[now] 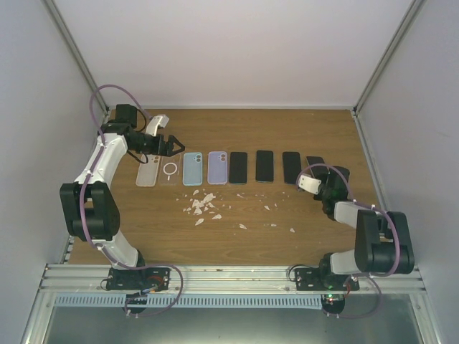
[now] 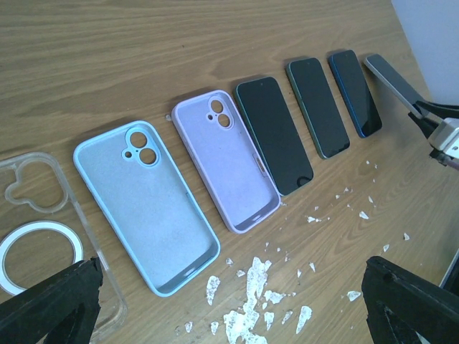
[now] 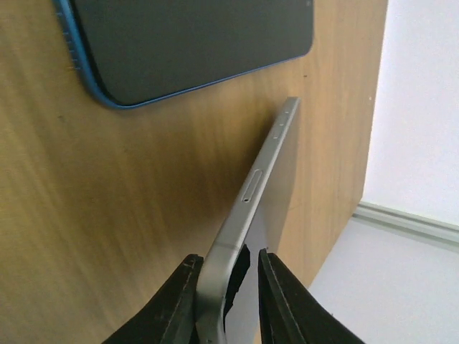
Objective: Take the phone out of the phone case
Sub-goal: Place the phone at the center of the board.
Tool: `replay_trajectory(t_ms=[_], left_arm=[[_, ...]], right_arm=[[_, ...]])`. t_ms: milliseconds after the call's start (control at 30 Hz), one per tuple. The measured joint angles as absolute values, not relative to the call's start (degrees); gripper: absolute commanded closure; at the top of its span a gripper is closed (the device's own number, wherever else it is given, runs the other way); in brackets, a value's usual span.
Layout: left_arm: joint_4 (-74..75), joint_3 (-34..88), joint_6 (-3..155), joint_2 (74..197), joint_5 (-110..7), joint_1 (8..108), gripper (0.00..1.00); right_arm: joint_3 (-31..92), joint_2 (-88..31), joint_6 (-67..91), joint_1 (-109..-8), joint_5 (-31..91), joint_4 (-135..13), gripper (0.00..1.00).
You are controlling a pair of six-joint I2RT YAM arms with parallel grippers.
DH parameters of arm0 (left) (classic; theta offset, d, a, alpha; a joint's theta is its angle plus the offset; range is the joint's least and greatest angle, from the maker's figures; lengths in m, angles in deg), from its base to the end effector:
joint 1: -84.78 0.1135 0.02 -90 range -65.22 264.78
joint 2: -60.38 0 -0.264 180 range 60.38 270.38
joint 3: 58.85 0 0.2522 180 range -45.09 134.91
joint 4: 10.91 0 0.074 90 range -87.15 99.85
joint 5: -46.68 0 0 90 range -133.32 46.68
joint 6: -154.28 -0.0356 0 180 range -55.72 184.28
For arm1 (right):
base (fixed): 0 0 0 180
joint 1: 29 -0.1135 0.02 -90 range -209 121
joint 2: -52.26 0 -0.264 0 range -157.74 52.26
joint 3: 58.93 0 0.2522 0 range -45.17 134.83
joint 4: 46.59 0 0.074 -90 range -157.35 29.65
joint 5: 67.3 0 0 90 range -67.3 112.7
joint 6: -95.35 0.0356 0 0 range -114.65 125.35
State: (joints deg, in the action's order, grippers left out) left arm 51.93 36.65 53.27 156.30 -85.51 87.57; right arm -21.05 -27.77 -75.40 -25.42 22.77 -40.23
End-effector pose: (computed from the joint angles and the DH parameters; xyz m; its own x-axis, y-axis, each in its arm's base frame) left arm 0.3453 -0.0071 0.2846 -0.8248 0.1015 -0.5562 0.4312 0.7492 -0.5028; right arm 0.2497 -0.0156 0.1402 -0.1545 -0.9793 -0.1311 -0.5662 0.1965 -0.8005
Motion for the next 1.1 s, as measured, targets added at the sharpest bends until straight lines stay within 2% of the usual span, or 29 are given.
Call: replay_trajectory(t_ms=[400,700,900,1033,1100], left_arm=[[51.93,36.67,53.32,156.30,-85.51,87.57,0.01],[51.93,36.65,53.34,156.06,-85.51,87.57,0.01],[51.91,36.65,53.34,155.42,-85.53,87.57,0.01],[51.91,36.65,53.34,155.31,-85.51,87.57,0.01],[51.91,36.65,53.34,155.31,-85.51,87.57,0.01]], right_arm=[[-22.15,-27.97,-75.42,-25.42,22.99,-40.19,0.60],[-22.15,-27.97,-75.88,-25.42,23.17,-41.41,0.55],[-22.17,-27.97,-76.04,-25.42,23.23,-42.39,0.45],[-22.17,-27.97,-75.88,-25.42,23.34,-42.55,0.30],[-22.15,-27.99,-75.69,-25.42,23.45,-42.79,0.27]])
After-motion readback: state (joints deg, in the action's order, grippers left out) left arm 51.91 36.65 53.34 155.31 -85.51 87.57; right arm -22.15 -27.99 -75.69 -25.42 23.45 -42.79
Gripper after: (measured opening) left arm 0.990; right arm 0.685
